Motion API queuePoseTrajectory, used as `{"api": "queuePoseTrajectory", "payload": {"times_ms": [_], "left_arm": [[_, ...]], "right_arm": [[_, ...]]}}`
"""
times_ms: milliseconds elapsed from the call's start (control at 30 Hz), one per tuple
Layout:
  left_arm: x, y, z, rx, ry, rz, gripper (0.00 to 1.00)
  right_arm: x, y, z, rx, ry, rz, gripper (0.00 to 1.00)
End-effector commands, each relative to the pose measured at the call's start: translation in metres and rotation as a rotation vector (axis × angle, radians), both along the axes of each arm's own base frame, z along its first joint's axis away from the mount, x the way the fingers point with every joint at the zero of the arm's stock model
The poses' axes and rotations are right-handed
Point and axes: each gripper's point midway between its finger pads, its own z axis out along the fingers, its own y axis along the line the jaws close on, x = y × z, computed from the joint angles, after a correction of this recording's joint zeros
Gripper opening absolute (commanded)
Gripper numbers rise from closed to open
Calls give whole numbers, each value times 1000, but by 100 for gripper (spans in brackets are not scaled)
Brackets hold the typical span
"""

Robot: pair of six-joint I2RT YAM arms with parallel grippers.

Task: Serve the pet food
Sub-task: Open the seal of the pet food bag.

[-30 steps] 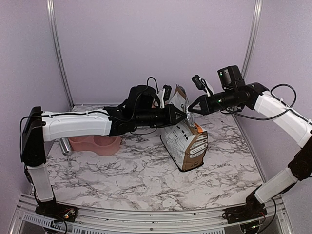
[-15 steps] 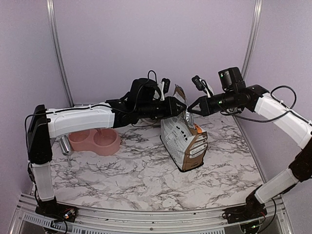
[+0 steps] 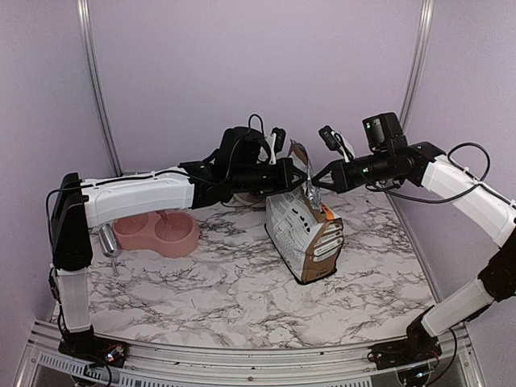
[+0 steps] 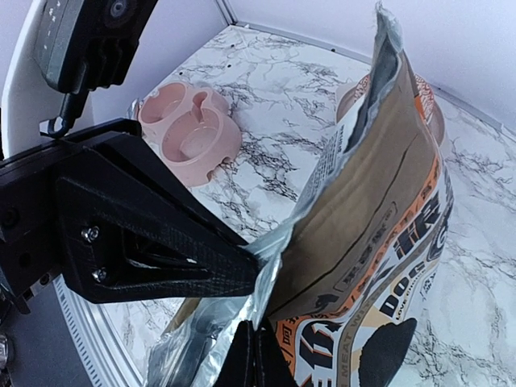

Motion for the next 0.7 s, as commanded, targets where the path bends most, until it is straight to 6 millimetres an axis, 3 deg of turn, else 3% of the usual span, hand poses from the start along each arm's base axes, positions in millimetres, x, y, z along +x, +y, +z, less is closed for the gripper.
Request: {"api": "queuePoseTrajectory", "payload": {"times_ms": [0,67,200,300,667], "left_arm": [[7,3,-21,41,33,25,0],[4,1,-21,19,47,13,0],[1,-4,-20,-20,69,-6,0],[1,-4,-22,-19,74,-7,0],[0,-1,-25,-13,72,-2,0]], "right_arm": [[-3,-11,6,-11,-10,-32,0],[-3,-8,8,-1,-9,-21,7],[0,-1,14,32,0,2,33],[5,1,19,41,-3,-8,43],[20,13,36,96,5,-14,47]]}}
